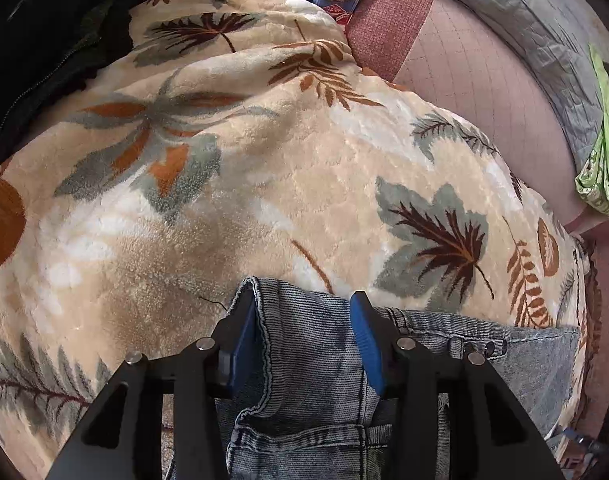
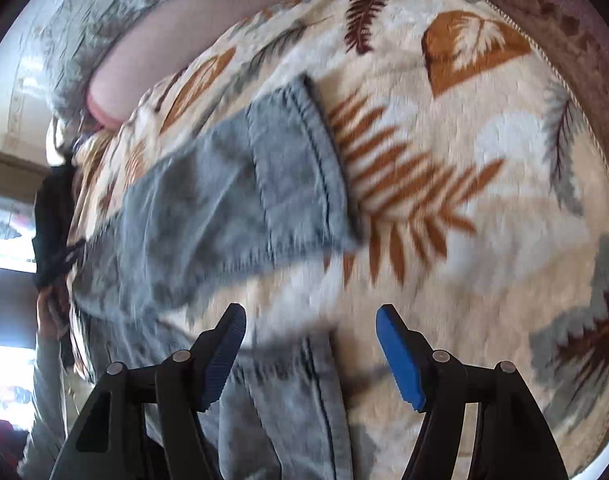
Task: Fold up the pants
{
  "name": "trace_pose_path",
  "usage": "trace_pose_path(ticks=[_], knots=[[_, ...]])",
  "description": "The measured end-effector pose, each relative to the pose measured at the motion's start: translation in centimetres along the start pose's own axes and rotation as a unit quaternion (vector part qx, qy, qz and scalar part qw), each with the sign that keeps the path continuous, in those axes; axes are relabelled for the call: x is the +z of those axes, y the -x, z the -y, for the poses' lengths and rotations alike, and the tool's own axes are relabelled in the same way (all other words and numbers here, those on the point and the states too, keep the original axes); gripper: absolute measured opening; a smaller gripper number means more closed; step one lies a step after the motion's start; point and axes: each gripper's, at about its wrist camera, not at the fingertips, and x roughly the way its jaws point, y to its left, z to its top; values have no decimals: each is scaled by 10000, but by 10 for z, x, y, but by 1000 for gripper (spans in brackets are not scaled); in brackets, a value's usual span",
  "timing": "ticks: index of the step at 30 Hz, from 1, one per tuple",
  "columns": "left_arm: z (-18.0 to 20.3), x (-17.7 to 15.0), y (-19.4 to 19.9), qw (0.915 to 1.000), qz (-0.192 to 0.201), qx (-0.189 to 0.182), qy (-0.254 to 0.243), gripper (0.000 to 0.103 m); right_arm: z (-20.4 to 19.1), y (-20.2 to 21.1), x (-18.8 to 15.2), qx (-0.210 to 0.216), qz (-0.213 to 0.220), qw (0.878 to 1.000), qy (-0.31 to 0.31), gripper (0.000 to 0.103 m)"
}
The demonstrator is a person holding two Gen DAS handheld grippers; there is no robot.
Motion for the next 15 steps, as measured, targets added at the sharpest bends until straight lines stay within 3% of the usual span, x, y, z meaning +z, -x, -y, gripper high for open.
trace_pose_path(ticks=[2, 5, 6, 8, 12, 15], knots=[[-3, -5, 19, 9996, 229, 91, 105, 47, 1, -15, -21, -224, -198, 9995, 63, 71], [2, -30, 70, 9966, 817, 120, -49, 50, -3, -20, -26, -256, 49, 9996, 85, 69], [4, -46, 88, 9950, 983, 68, -163, 60, -10, -21, -27, -268, 92, 9994, 183, 46], [11, -88, 116, 9916, 1176, 86, -534, 73, -21, -26, -31, -558, 29, 9976, 398, 17], [29, -170, 129, 9825, 1043, 422, -1487, 74, -41, -26, -40, -1138, 219, 9911, 658, 12], [41, -210, 118, 9731, 913, 771, -1970, 73, -61, -2, -52, -2027, 727, 9724, 903, 11]])
